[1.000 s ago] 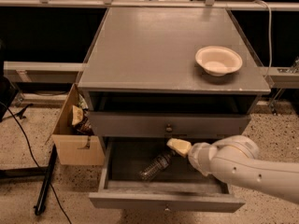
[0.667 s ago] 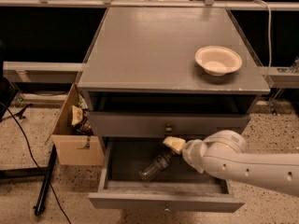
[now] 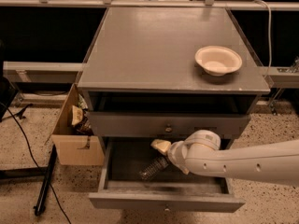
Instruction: Pick water bottle from middle drawer and place on counter
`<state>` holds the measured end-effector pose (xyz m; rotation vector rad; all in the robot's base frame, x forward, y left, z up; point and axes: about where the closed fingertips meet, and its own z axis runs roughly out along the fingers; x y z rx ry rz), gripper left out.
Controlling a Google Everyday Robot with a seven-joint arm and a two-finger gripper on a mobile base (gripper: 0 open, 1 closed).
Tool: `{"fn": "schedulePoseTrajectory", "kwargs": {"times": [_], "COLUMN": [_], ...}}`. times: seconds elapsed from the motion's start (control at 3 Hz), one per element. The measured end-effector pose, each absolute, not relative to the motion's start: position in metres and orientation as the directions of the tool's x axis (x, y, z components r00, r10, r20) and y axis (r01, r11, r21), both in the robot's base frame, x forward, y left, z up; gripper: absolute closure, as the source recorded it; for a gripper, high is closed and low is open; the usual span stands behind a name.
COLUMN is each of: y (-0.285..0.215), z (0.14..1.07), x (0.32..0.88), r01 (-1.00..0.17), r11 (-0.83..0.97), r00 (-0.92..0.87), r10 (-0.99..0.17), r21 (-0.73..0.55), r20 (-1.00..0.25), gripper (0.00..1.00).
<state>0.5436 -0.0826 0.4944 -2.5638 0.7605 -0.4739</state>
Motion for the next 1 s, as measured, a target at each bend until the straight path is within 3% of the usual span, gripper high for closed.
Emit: {"fn": "schedulePoseTrajectory", "kwargs": {"times": [1.0], "y": [-0.016], "z": [0.430], "x": [0.532], "r01": [-0.403], "r11": [-0.779], "r00": [0.849], "r10": [-0.514], "r21": [-0.480], "r20": [0.122], "gripper": [0.00]}}
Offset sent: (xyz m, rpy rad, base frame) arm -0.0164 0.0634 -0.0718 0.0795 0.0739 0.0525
